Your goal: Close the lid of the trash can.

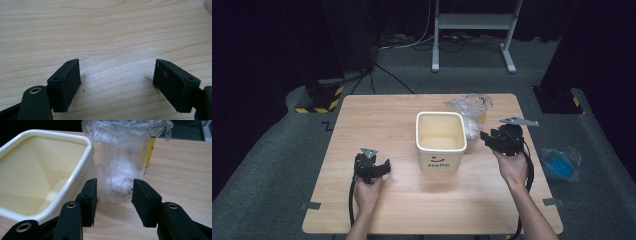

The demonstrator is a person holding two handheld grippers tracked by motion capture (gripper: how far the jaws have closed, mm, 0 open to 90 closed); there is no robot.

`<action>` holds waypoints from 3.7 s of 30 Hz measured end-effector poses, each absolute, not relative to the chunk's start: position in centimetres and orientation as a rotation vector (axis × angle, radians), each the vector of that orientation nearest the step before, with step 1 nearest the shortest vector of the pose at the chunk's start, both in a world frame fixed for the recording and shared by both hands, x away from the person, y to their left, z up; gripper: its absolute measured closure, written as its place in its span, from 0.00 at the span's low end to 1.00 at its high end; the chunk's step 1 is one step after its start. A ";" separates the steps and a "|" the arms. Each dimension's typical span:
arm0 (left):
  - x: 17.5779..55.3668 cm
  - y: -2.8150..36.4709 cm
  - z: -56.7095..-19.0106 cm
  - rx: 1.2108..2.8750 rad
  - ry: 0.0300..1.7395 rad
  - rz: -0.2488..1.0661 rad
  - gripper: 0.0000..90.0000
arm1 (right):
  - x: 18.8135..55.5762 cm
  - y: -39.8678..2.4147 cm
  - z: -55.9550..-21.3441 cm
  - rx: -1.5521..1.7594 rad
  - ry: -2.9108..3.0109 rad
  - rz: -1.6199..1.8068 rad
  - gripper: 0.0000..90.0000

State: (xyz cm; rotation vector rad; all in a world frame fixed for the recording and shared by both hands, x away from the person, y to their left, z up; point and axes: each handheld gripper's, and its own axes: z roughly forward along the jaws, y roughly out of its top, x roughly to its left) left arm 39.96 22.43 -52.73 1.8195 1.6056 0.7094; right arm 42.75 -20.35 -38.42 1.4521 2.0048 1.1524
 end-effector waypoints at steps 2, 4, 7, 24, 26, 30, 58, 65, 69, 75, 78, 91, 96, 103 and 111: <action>40.0 22.4 -52.7 1.820 1.605 0.710 0.24 | 42.6 -20.6 -38.5 1.455 2.000 1.160 0.61; 40.0 22.4 -52.7 1.820 1.606 0.710 0.24 | 42.6 -20.9 -38.6 1.460 1.997 1.172 0.61; 40.0 22.4 -52.7 1.820 1.606 0.710 0.24 | 42.5 -21.3 -38.9 1.468 1.992 1.180 0.61; 40.0 22.4 -52.7 1.820 1.606 0.710 0.24 | 42.1 -22.3 -40.5 1.479 1.983 1.234 0.61; 40.0 22.4 -52.7 1.819 1.606 0.710 0.24 | 42.1 -22.3 -40.8 1.484 1.981 1.243 0.61; 40.0 22.4 -52.7 1.820 1.606 0.710 0.24 | 42.1 -22.3 -41.2 1.484 1.982 1.248 0.61; 40.0 22.4 -52.7 1.819 1.606 0.710 0.24 | 41.9 -22.5 -43.6 1.495 1.991 1.263 0.61; 40.0 22.4 -52.7 1.819 1.605 0.711 0.24 | 41.8 -22.6 -44.3 1.502 1.992 1.263 0.61; 40.0 22.4 -52.7 1.819 1.605 0.710 0.24 | 41.8 -22.7 -44.7 1.502 1.997 1.251 0.61; 40.0 22.4 -52.7 1.819 1.606 0.710 0.24 | 41.9 -22.8 -45.5 1.516 2.001 1.233 0.61; 40.0 22.4 -52.7 1.819 1.607 0.710 0.24 | 41.9 -22.8 -46.1 1.526 2.006 1.220 0.61; 39.9 22.4 -52.7 1.819 1.607 0.711 0.24 | 42.0 -22.7 -48.1 1.530 2.021 1.165 0.61; 39.9 22.4 -52.7 1.819 1.607 0.711 0.24 | 42.1 -22.7 -48.7 1.533 2.016 1.151 0.61; 39.9 22.4 -52.7 1.819 1.607 0.711 0.24 | 42.3 -22.3 -49.4 1.510 2.031 1.095 0.61; 39.9 22.4 -52.7 1.818 1.607 0.711 0.24 | 42.5 -21.7 -50.3 1.482 2.050 1.045 0.61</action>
